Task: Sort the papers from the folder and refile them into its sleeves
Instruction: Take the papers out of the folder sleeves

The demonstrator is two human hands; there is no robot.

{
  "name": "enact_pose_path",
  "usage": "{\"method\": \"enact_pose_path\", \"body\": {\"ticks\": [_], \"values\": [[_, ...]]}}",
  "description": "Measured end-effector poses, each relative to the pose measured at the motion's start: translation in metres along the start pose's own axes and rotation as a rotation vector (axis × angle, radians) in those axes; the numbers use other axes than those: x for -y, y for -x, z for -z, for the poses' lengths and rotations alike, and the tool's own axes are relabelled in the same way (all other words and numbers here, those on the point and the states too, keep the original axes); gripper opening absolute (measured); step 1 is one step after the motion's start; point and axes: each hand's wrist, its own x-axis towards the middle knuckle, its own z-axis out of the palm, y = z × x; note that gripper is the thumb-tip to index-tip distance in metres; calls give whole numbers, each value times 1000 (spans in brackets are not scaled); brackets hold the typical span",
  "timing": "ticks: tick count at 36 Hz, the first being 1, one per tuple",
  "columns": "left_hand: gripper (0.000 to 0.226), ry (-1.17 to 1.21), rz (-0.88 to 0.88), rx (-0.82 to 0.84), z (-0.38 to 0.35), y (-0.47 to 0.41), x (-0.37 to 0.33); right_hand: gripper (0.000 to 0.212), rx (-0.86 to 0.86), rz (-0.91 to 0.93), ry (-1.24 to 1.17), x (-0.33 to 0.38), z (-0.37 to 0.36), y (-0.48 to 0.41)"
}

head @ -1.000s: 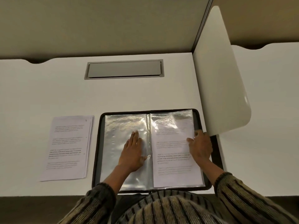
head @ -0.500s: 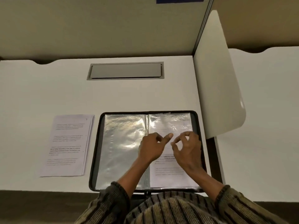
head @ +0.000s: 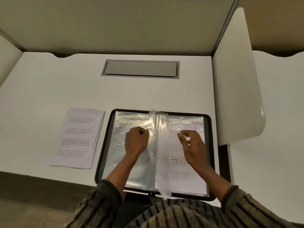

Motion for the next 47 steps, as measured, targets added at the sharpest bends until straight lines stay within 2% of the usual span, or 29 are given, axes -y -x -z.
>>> {"method": "enact_pose_path", "body": {"ticks": [6, 10, 15, 22, 31, 33, 37, 41, 44, 47], "values": [[29, -320, -53, -91, 36, -41, 12, 56, -31, -47, 144, -36, 19, -22], [27, -495, 8, -98, 50, -59, 22, 67, 2, -94, 304, -59, 29, -35], [31, -617, 29, -138, 52, -67, 41, 90, 100, -221, 413, -77, 31, -50], [35, -717, 36, -154, 51, -76, 60, 111, 93, -232, 530, -69, 27, -58], [40, -787, 13, -139, 57, -86, 78, 88, 59, -327, 500, -69, 26, -66], [33, -772, 8, -162, 57, -84, 76, 77, 34, -349, 482, -68, 26, -67], [40, -683, -33, -229, 51, -81, 72, 52, -53, -391, 338, -61, 27, -68], [17, -633, -147, -237, 41, -72, 50, 27, -86, -355, 221, -52, 30, -68], [28, -599, -152, -195, 23, -62, 22, 12, -40, -310, 105, -41, 34, -66], [31, -455, -126, -95, -4, -50, -11, 10, -20, -221, 46, -24, 38, -59]]}}
